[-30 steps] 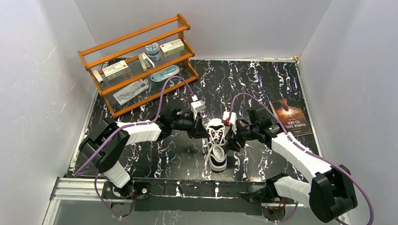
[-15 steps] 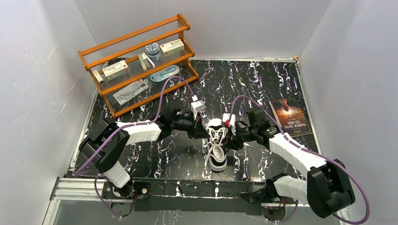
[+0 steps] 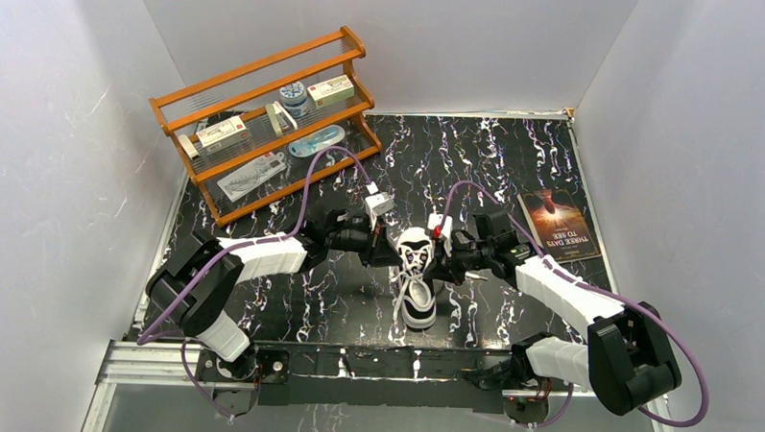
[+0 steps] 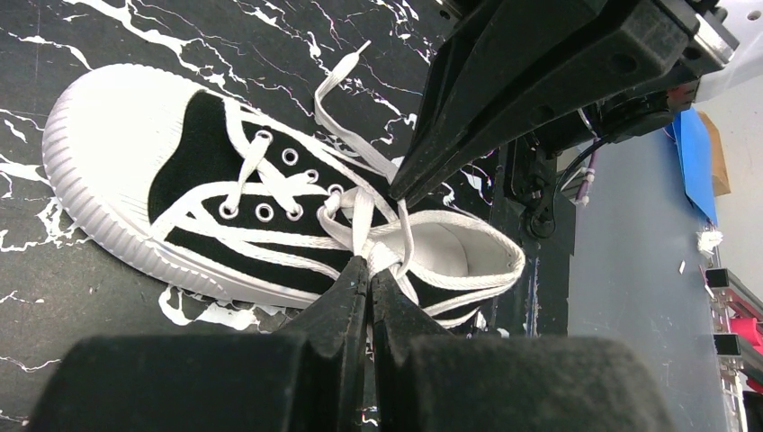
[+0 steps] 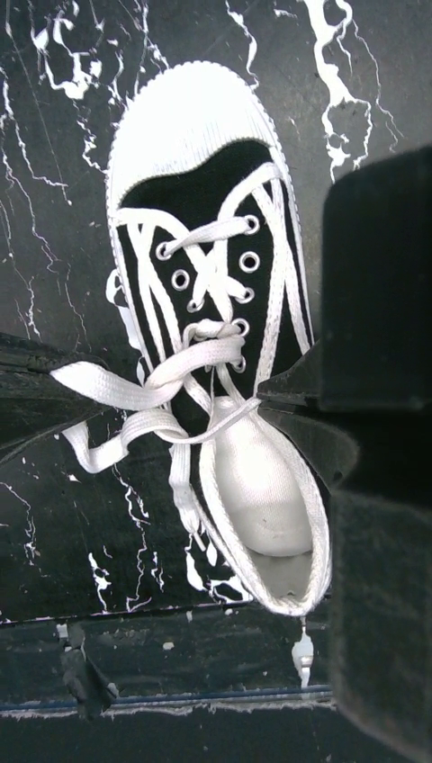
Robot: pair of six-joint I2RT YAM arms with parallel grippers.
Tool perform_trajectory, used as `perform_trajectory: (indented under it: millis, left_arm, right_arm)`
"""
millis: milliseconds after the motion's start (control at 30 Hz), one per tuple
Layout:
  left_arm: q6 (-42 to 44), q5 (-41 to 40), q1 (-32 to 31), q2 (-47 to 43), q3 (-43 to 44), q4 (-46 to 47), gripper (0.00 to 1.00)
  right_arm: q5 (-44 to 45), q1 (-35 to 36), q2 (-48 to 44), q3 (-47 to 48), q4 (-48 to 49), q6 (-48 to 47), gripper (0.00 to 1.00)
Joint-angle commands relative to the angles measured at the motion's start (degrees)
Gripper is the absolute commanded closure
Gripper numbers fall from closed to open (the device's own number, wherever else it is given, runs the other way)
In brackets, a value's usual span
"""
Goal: Tie the shoes
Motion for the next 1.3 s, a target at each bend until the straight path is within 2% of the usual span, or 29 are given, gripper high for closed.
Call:
perform_trajectory:
  millis: [0, 100, 200, 333, 433, 533, 767, 967, 1133, 1267]
  left_arm:
    - [0.41, 1.04, 0.18, -2.63, 0.04, 0.66, 1.00]
    - [0.55, 0.58, 0.18, -3.20, 0.31, 0.22, 1.00]
    - [0.57, 0.03, 0.19, -3.85, 0.23, 0.01, 1.00]
    - [-0.81, 0.46, 0.21, -4.06, 0.78, -0.17, 1.00]
    - [-2.22, 0.60, 0.10, -4.83, 0.97, -0.42, 1.00]
    - [-2.94, 0.54, -0.15, -6.04, 0.00, -0.75, 1.00]
    - [-4.55, -1.19, -0.17, -9.22, -3.98, 0.29, 1.00]
    - [-5.85, -2.73, -0.17, -7.07, -4.27, 2.51, 1.00]
    - [-5.78, -3.39, -0.17, -5.79, -3.93, 2.66, 1.00]
    - [-6.61, -3.31, -0.45, -7.83, -6.05, 2.25, 1.00]
  right_arm:
    - [0.12, -0.21, -0.75, -0.22, 3.31, 1.53, 1.00]
    - [1.71, -0.13, -1.14, 0.92, 2.87, 5.49, 1.00]
    - [8.43, -0.07, -1.23, 3.52, 0.50, 18.29, 1.00]
    - [11.15, 0.02, 0.10, 6.52, -6.78, 37.34, 1.00]
    - [10.31, -0.01, 3.33, 8.66, -11.56, 43.40, 1.00]
    - [11.72, 0.00, 3.31, 9.33, -11.61, 46.10, 1.00]
    - [26.56, -0.75, 1.87, 10.79, -14.12, 52.26, 1.00]
    - [16.73, -0.98, 6.94, 12.22, -15.24, 45.92, 1.00]
    - [10.30, -0.44, 6.00, 12.98, -16.60, 44.59, 1.00]
    - [11.47, -0.24, 4.59, 12.36, -16.06, 46.57, 1.00]
